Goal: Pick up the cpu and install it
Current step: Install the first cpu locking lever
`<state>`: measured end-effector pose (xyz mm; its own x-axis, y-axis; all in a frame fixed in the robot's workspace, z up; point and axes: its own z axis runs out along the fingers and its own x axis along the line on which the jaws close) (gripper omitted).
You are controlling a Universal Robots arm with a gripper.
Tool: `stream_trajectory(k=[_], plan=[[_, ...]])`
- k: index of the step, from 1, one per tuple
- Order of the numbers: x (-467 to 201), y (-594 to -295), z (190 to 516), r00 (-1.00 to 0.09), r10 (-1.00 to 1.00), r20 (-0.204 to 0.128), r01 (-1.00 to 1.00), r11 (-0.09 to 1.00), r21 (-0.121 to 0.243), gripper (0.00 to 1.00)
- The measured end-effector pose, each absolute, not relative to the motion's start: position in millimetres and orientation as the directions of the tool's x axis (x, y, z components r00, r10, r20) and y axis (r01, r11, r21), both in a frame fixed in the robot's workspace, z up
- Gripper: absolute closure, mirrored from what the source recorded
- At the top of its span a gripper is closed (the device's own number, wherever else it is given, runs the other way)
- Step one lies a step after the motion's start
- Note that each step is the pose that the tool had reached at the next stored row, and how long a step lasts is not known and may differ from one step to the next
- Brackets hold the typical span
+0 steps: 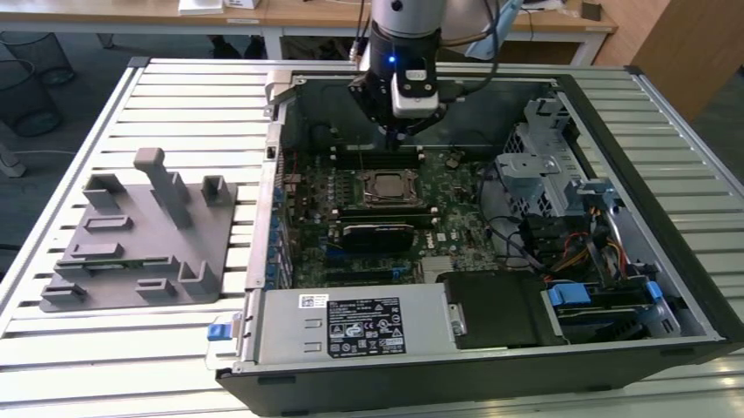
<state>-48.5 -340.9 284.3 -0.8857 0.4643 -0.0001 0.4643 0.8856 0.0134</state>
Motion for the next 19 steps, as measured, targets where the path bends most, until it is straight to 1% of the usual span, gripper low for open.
stream_trajectory(k=[3,12,19], plan=[[-50.1,-341.0,283.6,-0.904,0.428,0.000,0.428,0.904,0.013,0.89],[-76.8,-340.9,282.3,-0.911,0.413,-0.001,0.413,0.910,0.014,0.89],[-77.0,-341.0,279.0,-0.955,0.297,-0.001,0.297,0.955,0.013,0.89]])
